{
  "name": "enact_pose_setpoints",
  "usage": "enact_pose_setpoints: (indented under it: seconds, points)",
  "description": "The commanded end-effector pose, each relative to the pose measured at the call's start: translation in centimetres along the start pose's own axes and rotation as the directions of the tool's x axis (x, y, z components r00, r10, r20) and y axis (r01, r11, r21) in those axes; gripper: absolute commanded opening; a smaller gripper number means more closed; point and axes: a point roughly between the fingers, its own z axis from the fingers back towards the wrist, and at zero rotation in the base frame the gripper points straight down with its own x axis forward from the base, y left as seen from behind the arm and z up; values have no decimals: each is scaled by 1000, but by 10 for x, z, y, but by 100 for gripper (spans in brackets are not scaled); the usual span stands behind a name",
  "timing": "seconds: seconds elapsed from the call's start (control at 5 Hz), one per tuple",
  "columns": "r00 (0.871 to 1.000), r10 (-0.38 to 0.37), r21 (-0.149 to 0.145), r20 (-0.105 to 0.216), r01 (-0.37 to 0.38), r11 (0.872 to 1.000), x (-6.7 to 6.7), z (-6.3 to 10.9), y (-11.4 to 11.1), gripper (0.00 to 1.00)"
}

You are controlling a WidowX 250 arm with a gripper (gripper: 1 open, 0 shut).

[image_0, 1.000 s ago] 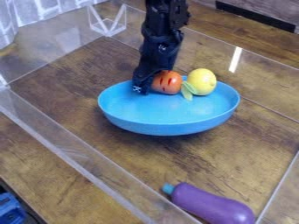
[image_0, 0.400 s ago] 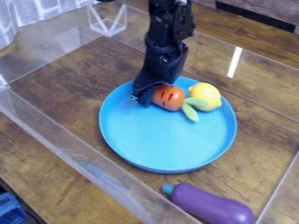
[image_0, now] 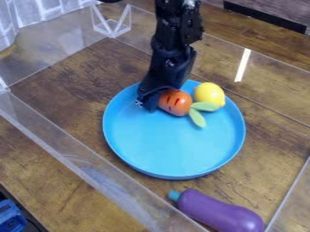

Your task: Put the carrot on the blue tray

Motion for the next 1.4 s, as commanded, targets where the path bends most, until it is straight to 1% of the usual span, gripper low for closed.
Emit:
enact_pose_setpoints:
  seconds: [0.0,0.2,0.6,1.2]
  points:
    - [1000,6,40,4,-6,999,19,4,8,0]
    - [1000,14,40,-1,-14,999,31,-2,9,0]
    - [999,-36,51,3,35,998,16,-14,25,0]
    - [994,-108,57,5,107,993,34,-34,23,0]
